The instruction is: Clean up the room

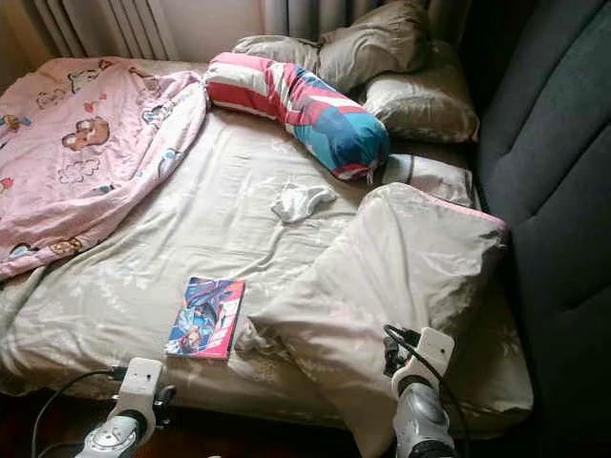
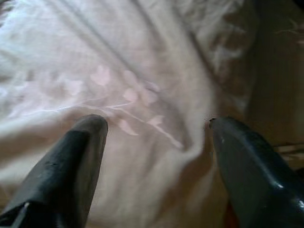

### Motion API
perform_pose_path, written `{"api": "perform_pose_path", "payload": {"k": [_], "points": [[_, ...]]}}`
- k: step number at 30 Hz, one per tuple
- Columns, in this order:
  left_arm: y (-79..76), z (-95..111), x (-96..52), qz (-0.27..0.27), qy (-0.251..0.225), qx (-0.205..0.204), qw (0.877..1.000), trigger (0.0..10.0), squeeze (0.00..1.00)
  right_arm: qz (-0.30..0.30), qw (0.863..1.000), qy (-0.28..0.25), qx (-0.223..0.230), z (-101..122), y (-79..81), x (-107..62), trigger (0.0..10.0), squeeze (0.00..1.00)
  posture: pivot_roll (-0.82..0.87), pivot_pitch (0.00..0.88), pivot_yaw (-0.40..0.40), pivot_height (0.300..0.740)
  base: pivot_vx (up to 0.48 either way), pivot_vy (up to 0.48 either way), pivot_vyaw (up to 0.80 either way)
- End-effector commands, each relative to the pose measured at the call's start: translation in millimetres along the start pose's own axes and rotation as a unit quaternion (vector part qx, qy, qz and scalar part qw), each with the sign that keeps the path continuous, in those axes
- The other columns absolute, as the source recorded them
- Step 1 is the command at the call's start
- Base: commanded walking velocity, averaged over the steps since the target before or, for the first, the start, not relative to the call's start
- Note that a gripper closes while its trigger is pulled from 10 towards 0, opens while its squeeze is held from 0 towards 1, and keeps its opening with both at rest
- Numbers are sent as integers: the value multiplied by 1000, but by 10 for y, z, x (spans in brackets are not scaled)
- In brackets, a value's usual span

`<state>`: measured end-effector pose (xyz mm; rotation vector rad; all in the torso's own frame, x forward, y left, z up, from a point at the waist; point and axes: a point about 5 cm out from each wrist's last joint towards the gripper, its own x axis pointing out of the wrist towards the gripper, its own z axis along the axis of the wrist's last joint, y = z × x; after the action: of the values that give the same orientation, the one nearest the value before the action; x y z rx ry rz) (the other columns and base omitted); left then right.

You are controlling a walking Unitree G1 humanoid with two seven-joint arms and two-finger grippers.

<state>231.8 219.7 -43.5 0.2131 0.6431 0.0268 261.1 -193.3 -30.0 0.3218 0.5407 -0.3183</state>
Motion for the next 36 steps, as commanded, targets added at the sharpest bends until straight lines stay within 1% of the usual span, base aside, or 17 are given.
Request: {"api": "perform_pose_path", "payload": {"k": [1,2,6,7,10,11,15,16,17,19,22,23,24,25,28,33,36], "points": [[-33,-122,-43,-4,17,1,1000,10000,0,-11,1000,17,4,-117,-45,-40,10000,659,21,160,-16,740,0,0,0],[-35,-135,-48,-4,19,2,1000,10000,0,-9,1000,22,4,-140,-41,-46,10000,0,23,161,-13,740,0,0,0],[-9,-177,-64,5,26,4,1000,10000,0,-8,998,59,-3,-283,-35,-86,10000,0,22,164,-11,740,0,0,0],[0,-187,-70,5,26,3,1000,10000,0,-16,997,69,7,-335,-50,-105,10000,0,31,166,-9,740,0,0,0],[10,-192,-74,7,26,3,1000,10000,0,-21,997,74,20,-362,-57,-116,10000,0,36,167,-6,740,0,0,0],[34,-183,-78,8,19,3,1000,10000,0,-25,996,79,39,-388,-65,-125,10000,0,45,170,2,740,0,0,0],[59,-166,-77,9,13,11,1000,10000,0,-25,995,85,35,-402,-70,-129,10000,0,58,172,6,740,0,0,0],[84,-121,-66,12,2,15,1000,10000,0,-26,995,87,38,-401,-65,-126,10000,0,62,174,10,740,0,0,0],[109,-34,-44,15,-18,10,1000,10000,0,-26,995,80,43,-368,-55,-113,10000,0,65,177,16,740,0,0,0],[122,33,-29,15,-33,7,999,10000,0,-23,996,72,45,-335,-44,-101,10000,0,67,177,20,740,0,0,0],[139,176,5,15,-61,1,998,10000,0,-7,998,51,22,-259,-1,-77,10000,0,63,178,27,740,0,0,0],[123,246,22,12,-75,3,997,10000,0,2,999,45,19,-234,19,-70,10000,0,60,180,35,740,0,0,0],[123,246,22,12,-75,3,997,10000,0,2,999,45,19,-234,19,-70,10000,0,60,180,35,740,0,0,0],[96,306,34,7,-88,4,996,10000,0,5,999,41,22,-224,25,-67,10000,0,63,183,39,740,0,0,0],[39,424,48,-4,-116,6,993,10000,0,-2,999,32,29,-197,-10,-63,10000,0,77,189,50,740,0,0,0],[33,432,26,-11,-131,12,991,10000,0,-14,999,20,31,-177,-40,-65,10000,0,83,202,63,740,0,0,0],[69,426,-12,-11,-147,14,989,10000,0,-18,999,7,39,-149,-47,-62,10000,0,84,224,77,740,0,0,0]]}}
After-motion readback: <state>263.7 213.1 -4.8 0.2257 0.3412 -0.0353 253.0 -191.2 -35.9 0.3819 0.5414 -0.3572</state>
